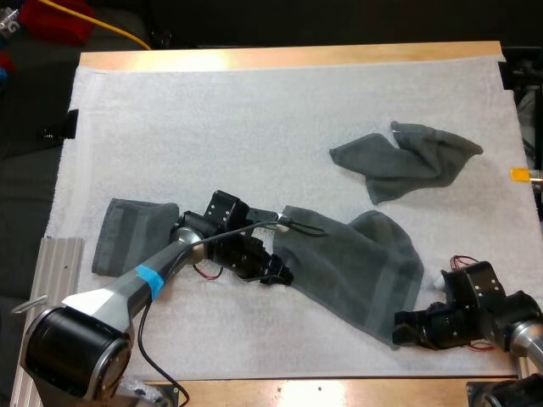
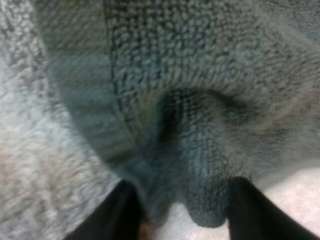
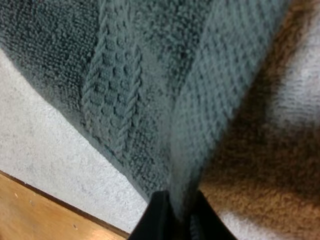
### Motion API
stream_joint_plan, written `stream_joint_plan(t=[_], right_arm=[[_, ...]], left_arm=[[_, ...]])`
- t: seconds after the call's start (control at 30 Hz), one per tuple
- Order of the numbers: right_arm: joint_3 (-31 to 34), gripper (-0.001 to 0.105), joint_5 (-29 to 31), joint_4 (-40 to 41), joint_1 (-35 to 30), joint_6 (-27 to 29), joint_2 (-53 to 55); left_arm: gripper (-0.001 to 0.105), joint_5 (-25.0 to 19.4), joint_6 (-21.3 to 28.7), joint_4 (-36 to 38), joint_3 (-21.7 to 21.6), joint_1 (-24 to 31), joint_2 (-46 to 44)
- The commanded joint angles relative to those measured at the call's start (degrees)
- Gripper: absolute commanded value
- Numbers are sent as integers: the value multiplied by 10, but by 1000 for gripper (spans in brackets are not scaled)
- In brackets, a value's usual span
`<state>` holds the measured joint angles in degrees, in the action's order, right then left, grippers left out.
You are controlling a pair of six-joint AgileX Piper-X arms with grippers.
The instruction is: Pick towel from pile, fold and stack
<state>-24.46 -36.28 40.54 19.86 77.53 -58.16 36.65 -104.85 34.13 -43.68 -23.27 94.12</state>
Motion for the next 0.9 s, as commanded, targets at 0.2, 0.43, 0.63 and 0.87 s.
stream_joint_plan(t=[0.2,0.43,0.63,0.87], right_arm=[[1,2,0,9,-1,7,2],[-1,2,3,5,-1,7,14],[-57,2,17,-7,-1,-25,34],[-156,2,26,-13,-1,-58,34]], left_arm=[[15,-56,-2,14,3,-3,3],[0,-57,26,37,3,-3,-32],[0,-120,57,95,-18,-3,-147],[0,-203,73,170,-62,-3,-237]])
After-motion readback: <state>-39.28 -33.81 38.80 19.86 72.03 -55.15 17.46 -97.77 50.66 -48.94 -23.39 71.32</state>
